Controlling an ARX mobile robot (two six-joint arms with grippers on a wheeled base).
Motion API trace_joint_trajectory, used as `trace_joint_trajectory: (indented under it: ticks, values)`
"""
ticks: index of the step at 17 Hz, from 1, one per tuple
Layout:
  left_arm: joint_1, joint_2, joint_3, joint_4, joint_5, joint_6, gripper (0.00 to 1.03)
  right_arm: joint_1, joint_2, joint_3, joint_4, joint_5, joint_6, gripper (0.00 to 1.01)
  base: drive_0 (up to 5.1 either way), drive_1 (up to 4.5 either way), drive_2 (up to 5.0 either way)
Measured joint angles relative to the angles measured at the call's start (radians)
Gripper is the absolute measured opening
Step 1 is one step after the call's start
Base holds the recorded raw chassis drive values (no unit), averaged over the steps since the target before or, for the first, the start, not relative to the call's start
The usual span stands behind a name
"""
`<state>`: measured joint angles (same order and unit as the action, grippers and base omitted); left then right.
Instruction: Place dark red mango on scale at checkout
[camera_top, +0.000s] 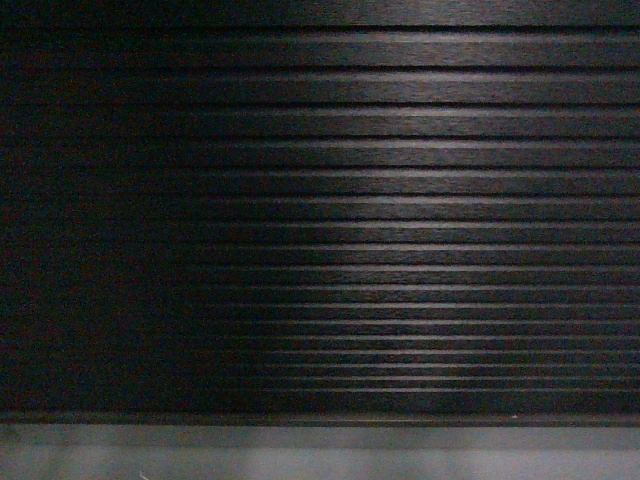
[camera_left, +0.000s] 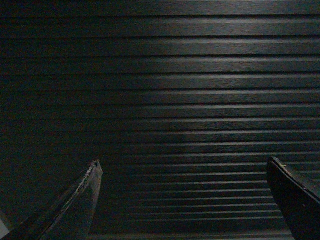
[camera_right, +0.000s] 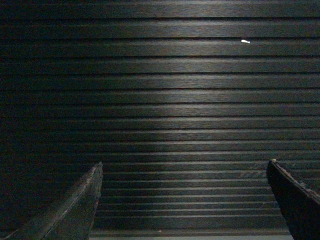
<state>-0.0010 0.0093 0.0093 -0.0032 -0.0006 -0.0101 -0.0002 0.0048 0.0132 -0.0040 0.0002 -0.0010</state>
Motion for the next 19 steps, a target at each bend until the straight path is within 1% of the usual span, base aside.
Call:
trace_joint_trajectory:
  ticks: [10,19]
  values:
    - [0.0,0.0,0.0,-0.002,-0.001,0.0,0.98,0.0,0.0,0.0,-0.001,-0.003,0.001,0.98,0.0,0.0,0.0]
    - [0.0,0.0,0.0,0.0,0.001,0.01,0.98,0.0,0.0,0.0,0.0,0.0,0.0,0.98,0.0,0.0,0.0]
